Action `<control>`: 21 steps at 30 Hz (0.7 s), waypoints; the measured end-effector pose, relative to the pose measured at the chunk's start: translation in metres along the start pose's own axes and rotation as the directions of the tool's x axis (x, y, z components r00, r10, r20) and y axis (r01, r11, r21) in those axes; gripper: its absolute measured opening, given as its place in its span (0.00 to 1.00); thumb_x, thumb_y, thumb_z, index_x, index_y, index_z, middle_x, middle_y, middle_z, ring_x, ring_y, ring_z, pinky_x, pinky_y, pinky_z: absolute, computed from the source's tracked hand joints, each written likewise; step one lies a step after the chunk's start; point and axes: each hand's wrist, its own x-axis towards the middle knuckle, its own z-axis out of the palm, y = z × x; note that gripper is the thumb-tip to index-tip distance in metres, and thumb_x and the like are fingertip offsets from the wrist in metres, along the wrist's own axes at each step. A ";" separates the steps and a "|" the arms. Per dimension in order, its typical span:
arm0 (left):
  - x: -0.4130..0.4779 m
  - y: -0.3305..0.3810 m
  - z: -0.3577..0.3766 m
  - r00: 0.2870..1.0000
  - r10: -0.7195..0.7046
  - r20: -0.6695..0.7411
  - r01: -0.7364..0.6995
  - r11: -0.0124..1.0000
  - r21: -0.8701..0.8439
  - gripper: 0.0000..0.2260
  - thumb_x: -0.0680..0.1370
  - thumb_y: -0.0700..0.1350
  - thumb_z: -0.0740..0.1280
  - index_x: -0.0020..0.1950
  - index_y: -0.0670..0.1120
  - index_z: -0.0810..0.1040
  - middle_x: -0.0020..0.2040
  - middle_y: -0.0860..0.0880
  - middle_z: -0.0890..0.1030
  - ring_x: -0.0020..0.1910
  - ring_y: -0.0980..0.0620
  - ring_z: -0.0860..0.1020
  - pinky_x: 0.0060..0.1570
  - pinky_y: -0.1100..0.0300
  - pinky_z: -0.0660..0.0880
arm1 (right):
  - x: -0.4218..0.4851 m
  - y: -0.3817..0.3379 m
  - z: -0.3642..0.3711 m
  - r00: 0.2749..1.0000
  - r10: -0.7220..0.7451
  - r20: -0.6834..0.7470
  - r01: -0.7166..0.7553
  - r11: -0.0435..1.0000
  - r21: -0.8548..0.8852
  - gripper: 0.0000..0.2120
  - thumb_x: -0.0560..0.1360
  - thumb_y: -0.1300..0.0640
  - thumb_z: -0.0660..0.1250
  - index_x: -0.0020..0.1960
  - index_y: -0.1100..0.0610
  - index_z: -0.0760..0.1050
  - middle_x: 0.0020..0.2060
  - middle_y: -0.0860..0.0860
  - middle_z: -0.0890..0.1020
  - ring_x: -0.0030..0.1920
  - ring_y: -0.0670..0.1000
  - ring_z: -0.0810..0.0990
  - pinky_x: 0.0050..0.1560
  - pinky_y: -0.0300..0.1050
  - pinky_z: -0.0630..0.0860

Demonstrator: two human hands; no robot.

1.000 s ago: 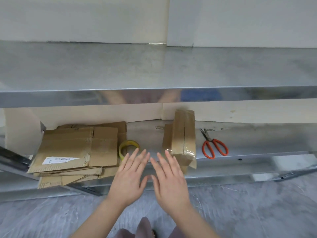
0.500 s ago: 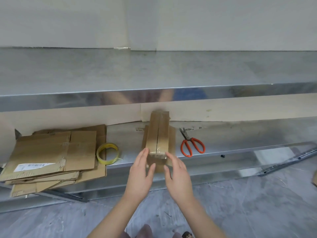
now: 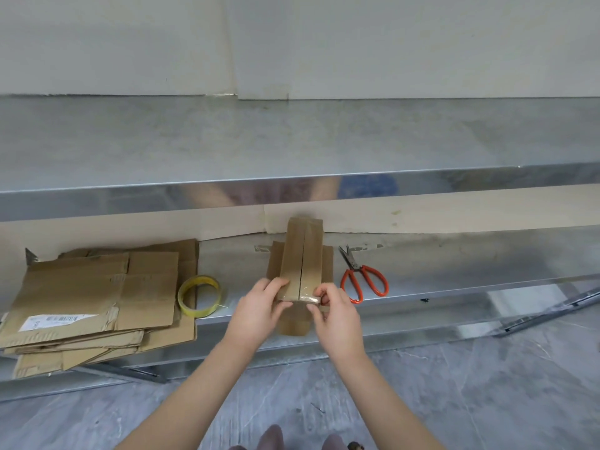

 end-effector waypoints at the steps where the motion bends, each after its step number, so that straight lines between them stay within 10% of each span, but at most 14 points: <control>1: 0.003 0.001 -0.001 1.000 0.021 0.009 -0.021 0.999 0.048 0.18 0.77 0.51 0.68 0.67 0.51 0.73 0.50 0.51 0.74 0.48 0.50 0.77 0.46 0.58 0.73 | 0.000 0.001 0.000 1.000 -0.003 0.013 0.003 1.000 0.000 0.10 0.75 0.58 0.70 0.52 0.50 0.72 0.45 0.41 0.73 0.45 0.40 0.74 0.45 0.45 0.79; 10: 0.023 -0.022 -0.031 0.898 0.230 0.376 -0.253 0.968 0.012 0.29 0.74 0.41 0.72 0.72 0.57 0.68 0.58 0.53 0.73 0.55 0.56 0.75 0.61 0.63 0.71 | 0.027 0.019 -0.037 0.922 0.006 0.387 -0.025 0.999 0.045 0.19 0.70 0.64 0.74 0.46 0.42 0.73 0.44 0.46 0.78 0.44 0.43 0.81 0.48 0.33 0.73; 21: 0.007 -0.021 -0.005 0.994 0.079 0.082 -0.044 0.930 -0.365 0.26 0.71 0.42 0.75 0.68 0.54 0.75 0.61 0.50 0.72 0.59 0.56 0.74 0.60 0.69 0.72 | 0.014 0.020 -0.019 0.985 0.010 0.170 -0.027 0.995 0.099 0.11 0.70 0.55 0.76 0.47 0.47 0.76 0.45 0.41 0.78 0.43 0.40 0.80 0.44 0.28 0.72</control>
